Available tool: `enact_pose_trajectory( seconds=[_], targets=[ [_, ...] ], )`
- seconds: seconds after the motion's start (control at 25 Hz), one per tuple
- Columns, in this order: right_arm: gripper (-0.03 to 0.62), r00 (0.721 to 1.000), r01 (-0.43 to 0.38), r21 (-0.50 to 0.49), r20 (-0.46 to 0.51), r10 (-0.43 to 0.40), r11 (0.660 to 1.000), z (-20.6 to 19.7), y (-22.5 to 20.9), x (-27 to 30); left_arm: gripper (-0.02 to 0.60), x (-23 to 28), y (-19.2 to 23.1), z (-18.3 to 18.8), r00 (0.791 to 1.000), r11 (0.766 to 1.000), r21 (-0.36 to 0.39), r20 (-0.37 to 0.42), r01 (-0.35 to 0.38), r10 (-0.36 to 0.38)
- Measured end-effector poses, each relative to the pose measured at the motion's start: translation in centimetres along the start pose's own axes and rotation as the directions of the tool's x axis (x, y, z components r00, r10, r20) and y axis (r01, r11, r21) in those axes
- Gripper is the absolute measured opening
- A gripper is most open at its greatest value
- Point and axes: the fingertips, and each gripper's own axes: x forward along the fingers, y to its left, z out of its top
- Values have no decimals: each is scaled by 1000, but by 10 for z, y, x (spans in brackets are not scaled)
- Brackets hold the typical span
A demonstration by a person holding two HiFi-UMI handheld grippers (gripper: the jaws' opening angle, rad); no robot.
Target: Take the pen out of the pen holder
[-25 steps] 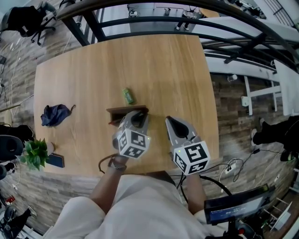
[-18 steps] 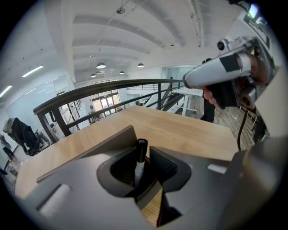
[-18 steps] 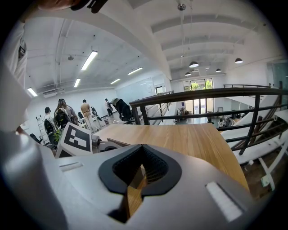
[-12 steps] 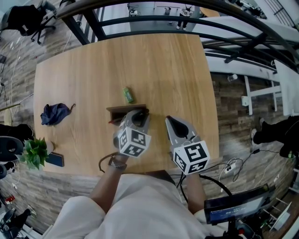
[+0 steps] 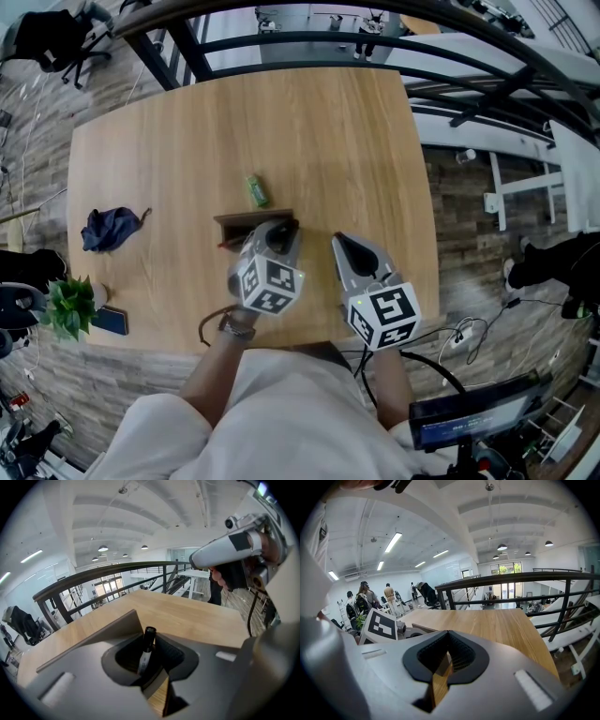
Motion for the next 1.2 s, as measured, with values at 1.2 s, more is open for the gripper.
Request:
enact_pose_trajectory(
  seconds=[1.2],
  targets=[
    [2, 999, -11, -30, 41, 12, 999, 14, 7, -6, 66, -16, 6, 15, 997, 995, 81, 58, -51, 46]
  ],
)
